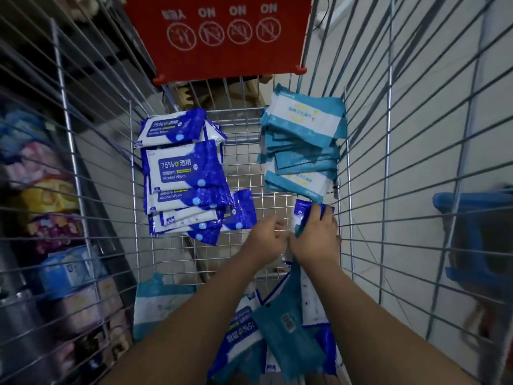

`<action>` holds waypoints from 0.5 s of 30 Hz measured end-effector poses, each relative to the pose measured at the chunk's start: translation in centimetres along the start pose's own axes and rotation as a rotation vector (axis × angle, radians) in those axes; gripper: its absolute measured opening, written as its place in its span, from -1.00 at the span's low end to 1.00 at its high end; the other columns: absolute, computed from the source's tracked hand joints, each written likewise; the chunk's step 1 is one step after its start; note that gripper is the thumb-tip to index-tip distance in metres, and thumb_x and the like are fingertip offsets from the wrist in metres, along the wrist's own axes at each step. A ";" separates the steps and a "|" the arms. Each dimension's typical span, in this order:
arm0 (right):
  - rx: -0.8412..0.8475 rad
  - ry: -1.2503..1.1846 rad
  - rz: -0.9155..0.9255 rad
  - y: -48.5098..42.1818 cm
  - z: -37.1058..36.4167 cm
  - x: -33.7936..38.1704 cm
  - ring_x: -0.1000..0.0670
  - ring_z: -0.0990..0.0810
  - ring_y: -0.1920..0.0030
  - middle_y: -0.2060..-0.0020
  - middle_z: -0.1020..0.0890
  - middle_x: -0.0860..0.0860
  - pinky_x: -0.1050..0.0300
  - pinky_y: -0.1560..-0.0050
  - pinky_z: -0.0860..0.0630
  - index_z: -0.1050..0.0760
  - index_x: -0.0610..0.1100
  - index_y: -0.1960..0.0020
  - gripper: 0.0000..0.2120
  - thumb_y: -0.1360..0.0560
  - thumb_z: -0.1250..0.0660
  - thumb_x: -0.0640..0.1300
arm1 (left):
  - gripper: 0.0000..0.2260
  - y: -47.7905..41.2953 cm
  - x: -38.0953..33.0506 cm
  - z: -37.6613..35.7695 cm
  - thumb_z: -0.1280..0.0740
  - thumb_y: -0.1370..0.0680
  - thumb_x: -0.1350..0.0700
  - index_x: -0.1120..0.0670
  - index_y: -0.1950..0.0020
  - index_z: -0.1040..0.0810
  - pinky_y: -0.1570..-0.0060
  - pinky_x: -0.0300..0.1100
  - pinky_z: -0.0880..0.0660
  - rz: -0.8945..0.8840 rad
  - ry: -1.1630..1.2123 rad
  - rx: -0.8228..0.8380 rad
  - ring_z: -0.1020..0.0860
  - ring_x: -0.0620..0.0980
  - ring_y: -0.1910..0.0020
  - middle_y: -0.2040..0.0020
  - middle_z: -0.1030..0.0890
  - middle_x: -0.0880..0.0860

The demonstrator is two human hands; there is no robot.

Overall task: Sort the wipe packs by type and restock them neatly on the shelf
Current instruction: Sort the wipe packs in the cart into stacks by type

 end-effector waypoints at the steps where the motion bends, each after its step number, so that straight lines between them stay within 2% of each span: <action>1: -0.019 -0.066 -0.011 -0.1 0.1 0.1 -0.20 -0.25 -0.38 -0.42 -0.21 -0.18 -0.13 -0.27 -0.36 -0.16 -0.17 -0.42 -0.31 -0.43 -0.40 0.00 | -0.81 0.2 0.3 -0.2 -0.27 -0.57 0.28 0.28 -0.17 -0.50 0.03 -0.34 -0.37 -0.016 0.061 -0.033 -0.47 -0.05 0.03 -0.02 -0.52 0.13; 3: -0.068 -0.204 -0.021 0.1 0.3 -0.1 -0.23 -0.29 -0.33 -0.39 -0.25 -0.19 -0.07 -0.27 -0.33 -0.23 -0.18 -0.40 -0.33 -0.40 -0.42 -0.01 | -0.81 0.4 0.6 -0.6 -0.22 -0.59 0.30 0.27 -0.18 -0.49 -0.03 -0.24 -0.42 -0.023 0.130 -0.054 -0.51 -0.01 0.02 -0.01 -0.52 0.11; 5: -0.103 -0.345 -0.032 0.6 0.3 -0.6 -0.24 -0.35 -0.29 -0.37 -0.27 -0.19 -0.05 -0.29 -0.34 -0.31 -0.19 -0.35 -0.39 -0.38 -0.42 -0.03 | -0.81 0.4 0.9 -1.0 -0.22 -0.61 0.23 0.23 -0.20 -0.47 -0.10 -0.12 -0.48 -0.002 0.165 -0.052 -0.57 0.08 -0.03 -0.07 -0.56 0.12; 7: -0.097 -0.465 -0.027 1.1 0.2 -0.9 -0.16 -0.44 -0.22 -0.28 -0.35 -0.15 0.02 -0.22 -0.41 -0.36 -0.19 -0.31 -0.46 -0.40 -0.40 -0.06 | -0.79 0.3 0.9 -1.1 -0.24 -0.61 0.15 0.20 -0.21 -0.46 -0.14 -0.02 -0.48 0.045 0.197 -0.052 -0.56 0.15 -0.09 -0.11 -0.56 0.13; 10: -0.053 -0.560 -0.022 1.5 0.2 -1.1 -0.01 -0.47 -0.10 -0.24 -0.37 -0.08 0.15 -0.07 -0.38 -0.36 -0.17 -0.31 -0.53 -0.45 -0.37 -0.11 | -0.74 0.0 0.7 -0.8 -0.34 -0.56 0.19 0.21 -0.22 -0.47 -0.14 -0.09 -0.44 0.097 0.230 -0.037 -0.53 0.08 -0.13 -0.07 -0.52 0.06; 13: -0.029 -0.530 -0.025 1.5 0.2 -1.0 -0.07 -0.50 -0.11 -0.27 -0.34 -0.08 0.12 -0.03 -0.39 -0.31 -0.13 -0.35 -0.49 -0.45 -0.36 -0.09 | -0.91 0.1 0.3 0.0 -0.36 -0.53 0.26 0.18 -0.03 -0.57 -0.10 -0.08 -0.46 0.026 0.157 0.054 -0.53 -0.02 0.02 0.06 -0.57 0.05; 15: -0.005 -0.465 -0.038 1.5 0.1 -0.8 -0.13 -0.50 -0.14 -0.31 -0.29 -0.10 0.06 -0.02 -0.41 -0.23 -0.08 -0.41 -0.41 -0.45 -0.36 -0.05 | -0.93 0.3 -0.1 0.7 -0.33 -0.54 0.28 0.23 0.00 -0.58 -0.05 0.02 -0.51 -0.002 0.115 0.045 -0.55 0.04 0.11 0.09 -0.61 0.10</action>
Point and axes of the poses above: each hand's wrist, its own y-axis away from the middle knuckle, its own z-axis out of the back of the hand, x = y × z, the point moved 3 cm from there along -y, towards the middle knuckle
